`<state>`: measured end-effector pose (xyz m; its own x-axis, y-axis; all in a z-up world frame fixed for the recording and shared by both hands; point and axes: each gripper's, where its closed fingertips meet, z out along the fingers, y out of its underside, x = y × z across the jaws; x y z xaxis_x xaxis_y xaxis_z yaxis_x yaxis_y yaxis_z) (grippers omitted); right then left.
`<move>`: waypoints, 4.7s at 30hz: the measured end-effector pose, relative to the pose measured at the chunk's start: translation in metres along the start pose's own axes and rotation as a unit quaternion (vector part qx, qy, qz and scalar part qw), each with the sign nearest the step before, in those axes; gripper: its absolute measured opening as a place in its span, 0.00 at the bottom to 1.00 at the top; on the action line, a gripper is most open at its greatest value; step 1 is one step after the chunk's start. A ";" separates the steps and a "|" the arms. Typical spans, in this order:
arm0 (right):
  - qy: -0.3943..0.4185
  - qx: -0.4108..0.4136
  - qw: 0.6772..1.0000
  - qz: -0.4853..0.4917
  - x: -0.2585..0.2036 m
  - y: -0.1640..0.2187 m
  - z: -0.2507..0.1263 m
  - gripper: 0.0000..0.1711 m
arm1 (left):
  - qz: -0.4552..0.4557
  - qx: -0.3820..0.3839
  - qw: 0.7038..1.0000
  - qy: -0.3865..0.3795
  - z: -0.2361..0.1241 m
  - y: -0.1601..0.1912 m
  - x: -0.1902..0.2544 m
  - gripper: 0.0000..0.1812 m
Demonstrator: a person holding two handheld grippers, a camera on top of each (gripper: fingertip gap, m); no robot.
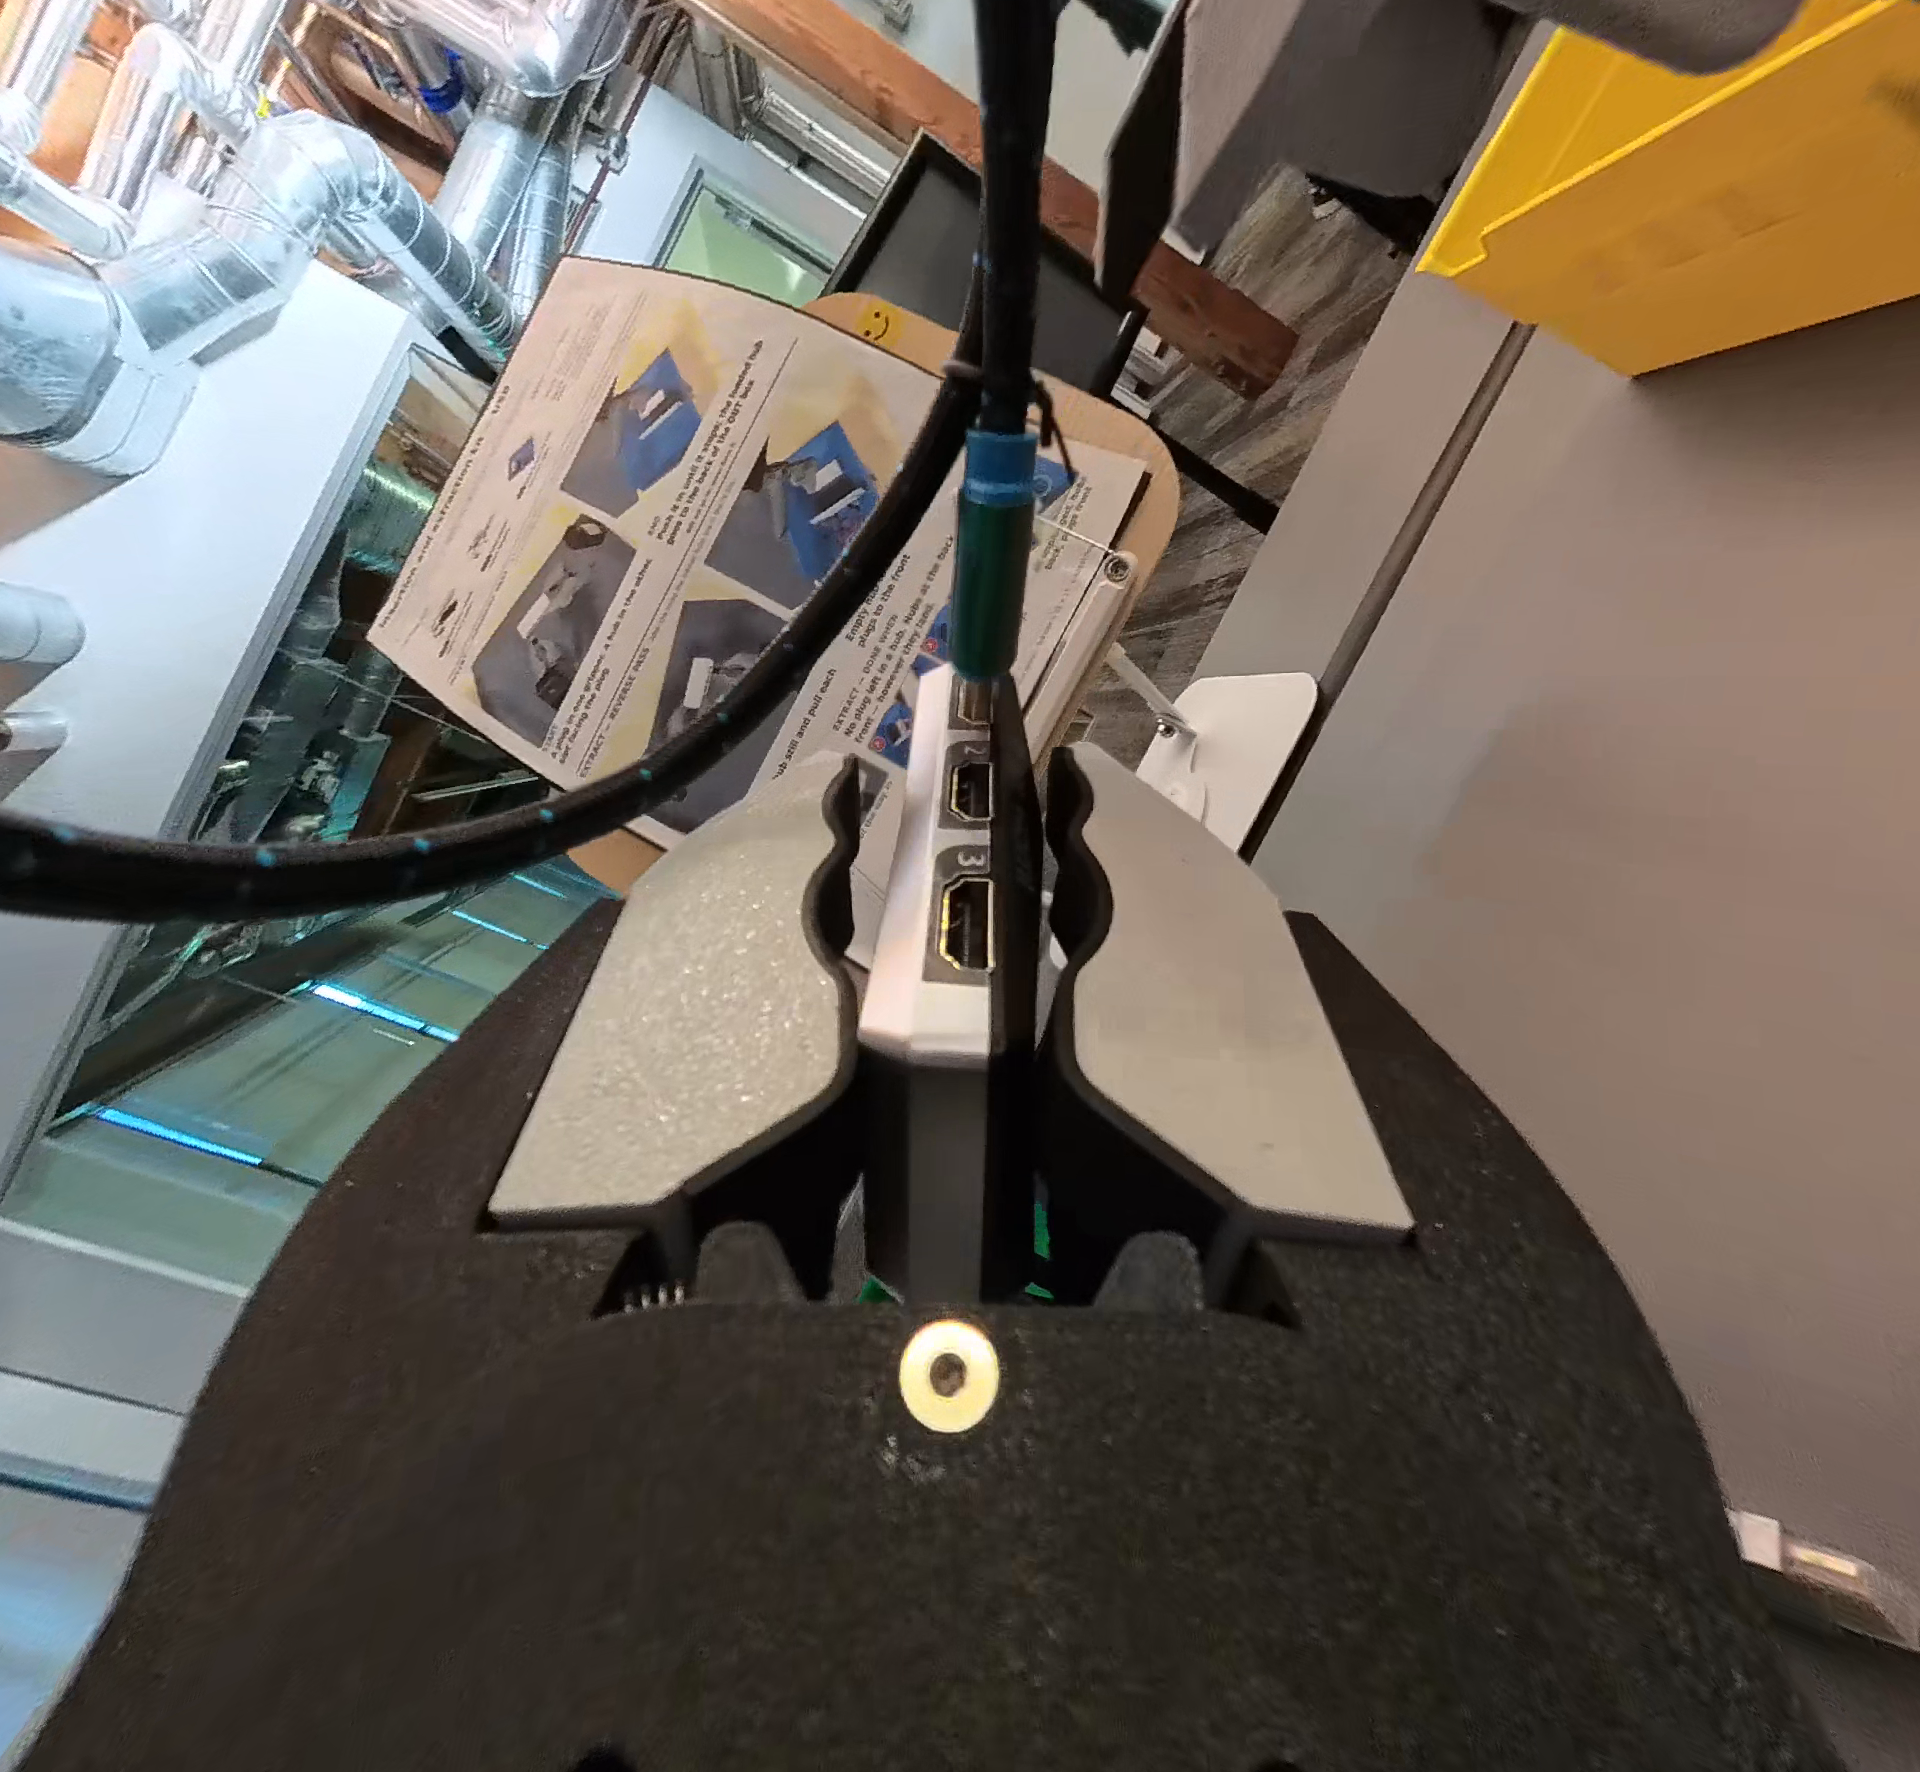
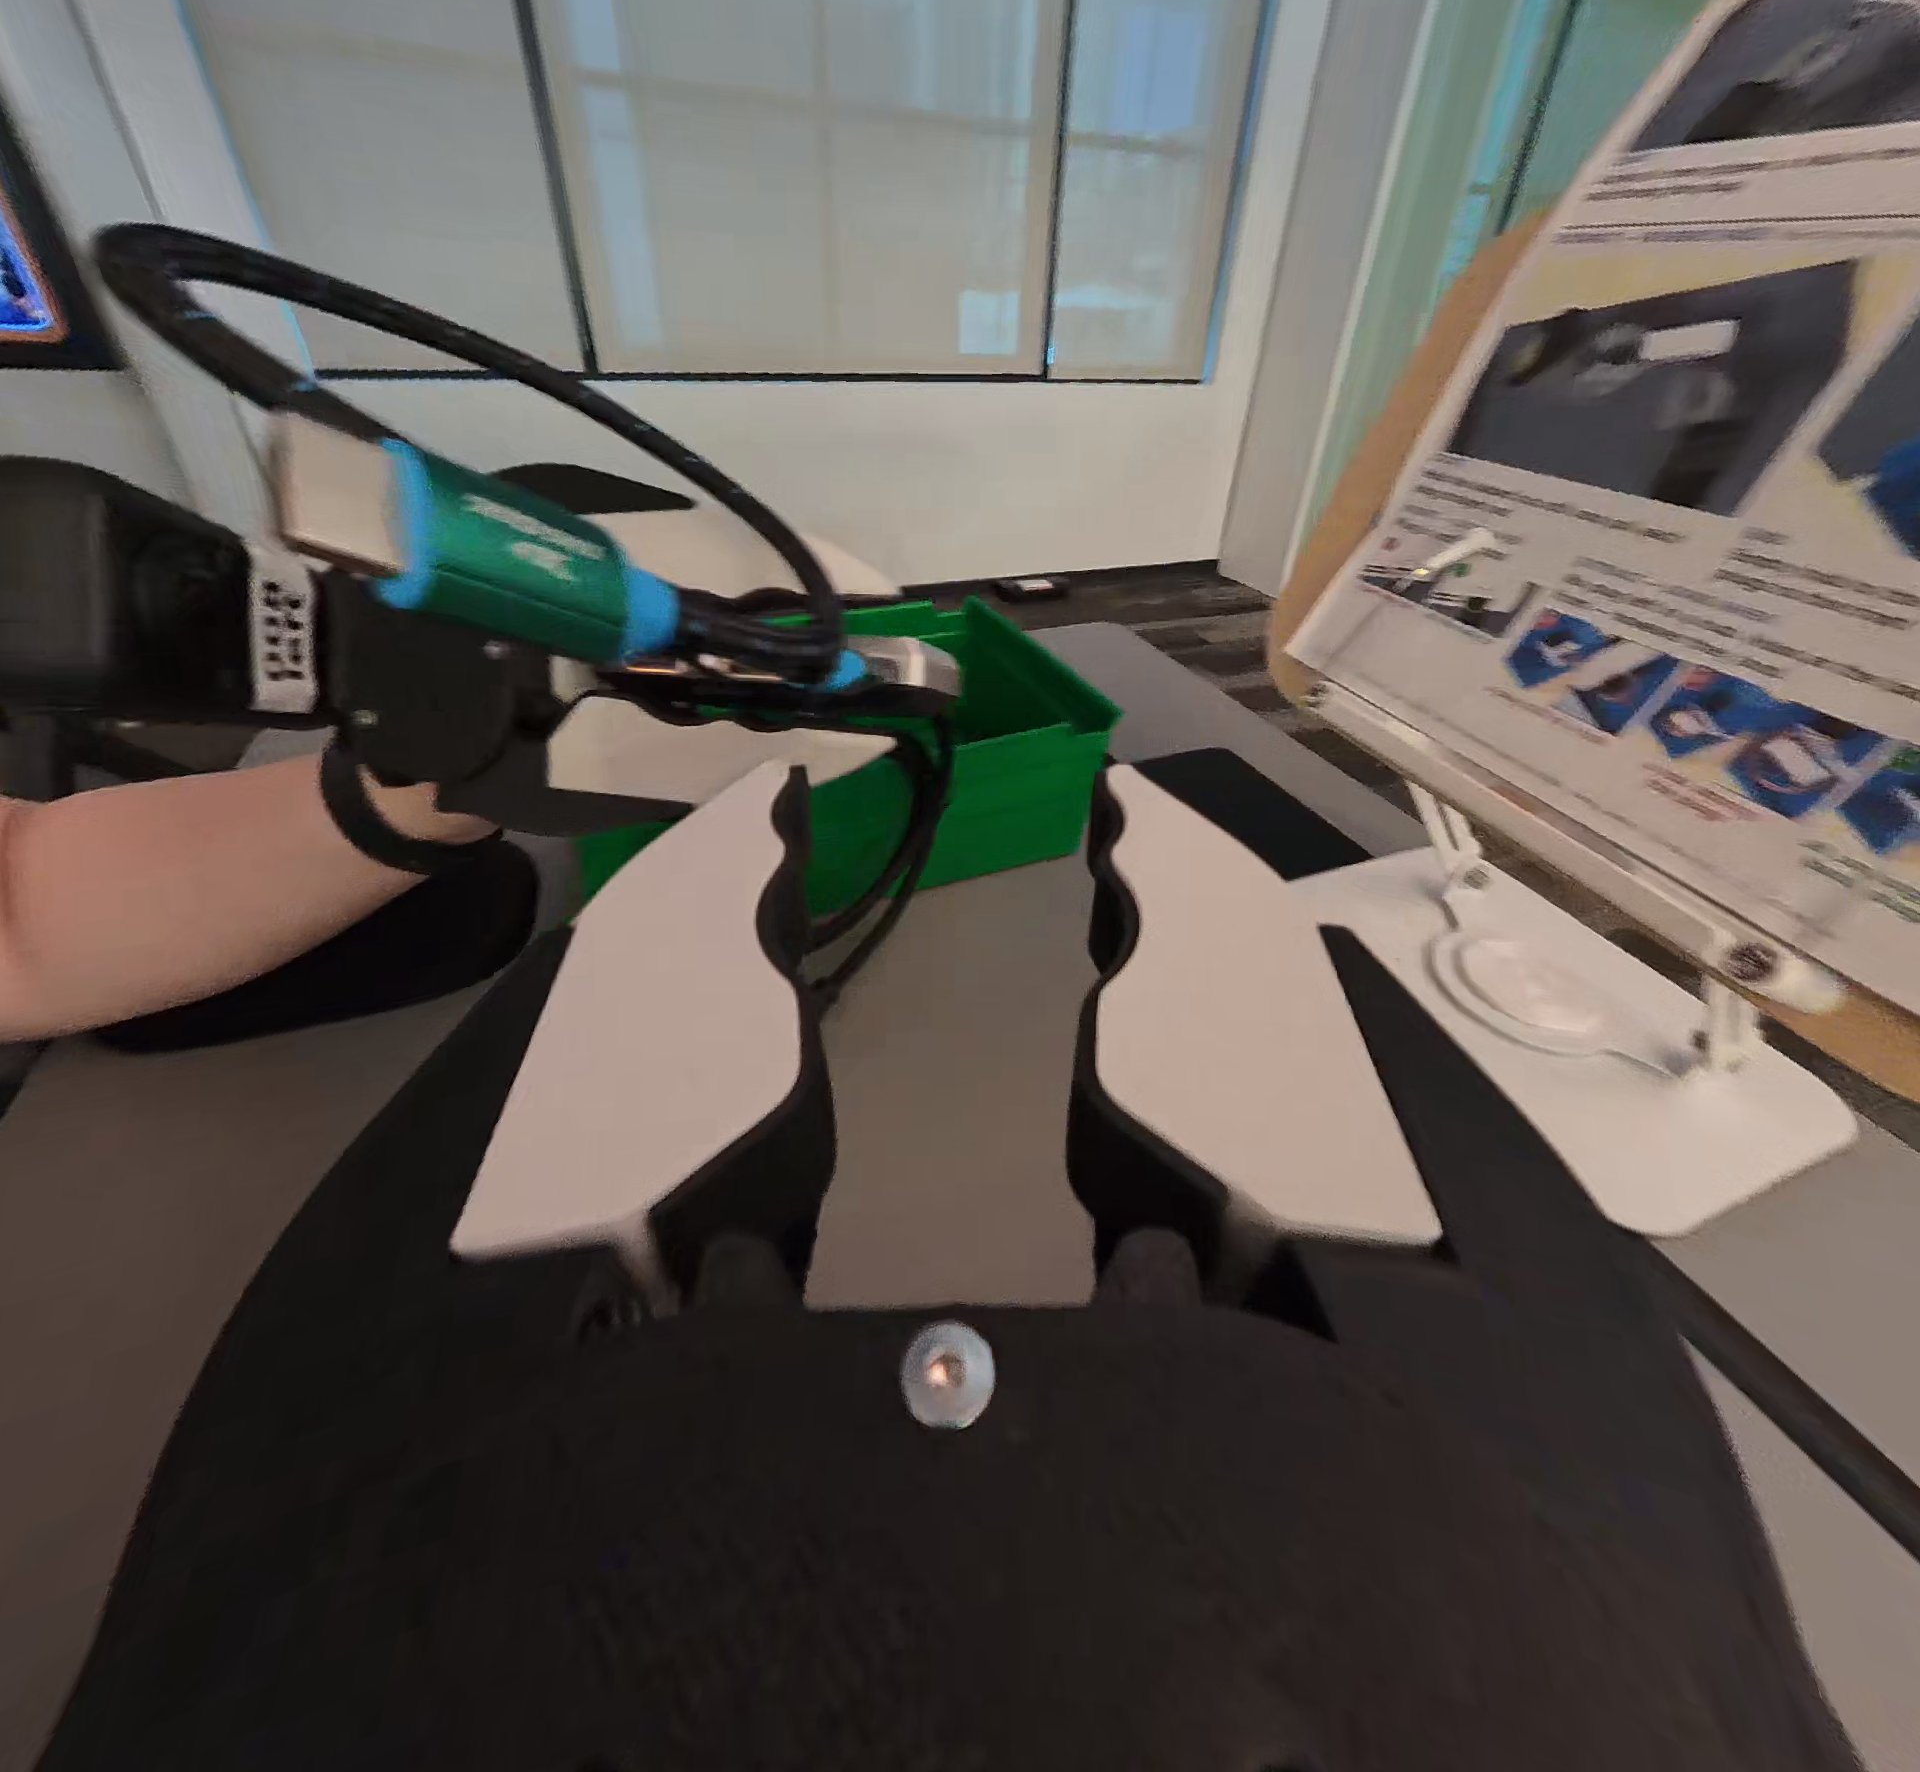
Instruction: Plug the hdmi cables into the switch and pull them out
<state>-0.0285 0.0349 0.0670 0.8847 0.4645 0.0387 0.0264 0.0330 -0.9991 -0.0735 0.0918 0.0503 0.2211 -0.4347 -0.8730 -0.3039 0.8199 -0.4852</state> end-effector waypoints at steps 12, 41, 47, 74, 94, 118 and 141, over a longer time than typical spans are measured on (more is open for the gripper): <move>0.044 -0.036 0.998 0.001 -0.024 0.001 0.023 0.18 | 0.014 -0.011 1.000 -0.001 0.005 0.001 0.010 0.19; 0.061 -0.078 0.994 -0.044 -0.032 0.009 0.026 0.11 | 0.010 0.040 0.999 0.023 -0.004 -0.019 0.019 0.19; 0.063 -0.079 0.993 -0.059 -0.029 0.004 0.021 0.10 | -0.001 0.015 1.000 0.016 0.001 -0.017 0.016 0.19; 0.111 -0.063 0.981 -0.144 -0.048 -0.022 0.018 0.11 | -0.003 0.015 1.000 -0.010 -0.009 -0.027 0.002 0.19; -0.026 -0.024 0.955 -0.294 -0.046 -0.006 -0.014 0.30 | -0.068 0.133 0.979 0.140 -0.032 -0.067 0.027 0.19; -0.032 -0.134 0.837 -0.529 -0.087 0.017 -0.003 0.11 | -0.067 0.159 0.947 0.271 -0.050 -0.066 0.054 0.21; 0.060 -0.152 0.760 -0.629 -0.062 0.007 -0.008 0.11 | -0.490 0.133 0.730 0.458 -0.053 -0.054 0.016 0.27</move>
<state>-0.0795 -0.0009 0.0573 0.1059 0.1492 0.9831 0.9767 0.1701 -0.1310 -0.1027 0.0211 0.0597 -0.5369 -0.8281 0.1612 -0.1986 -0.0616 -0.9781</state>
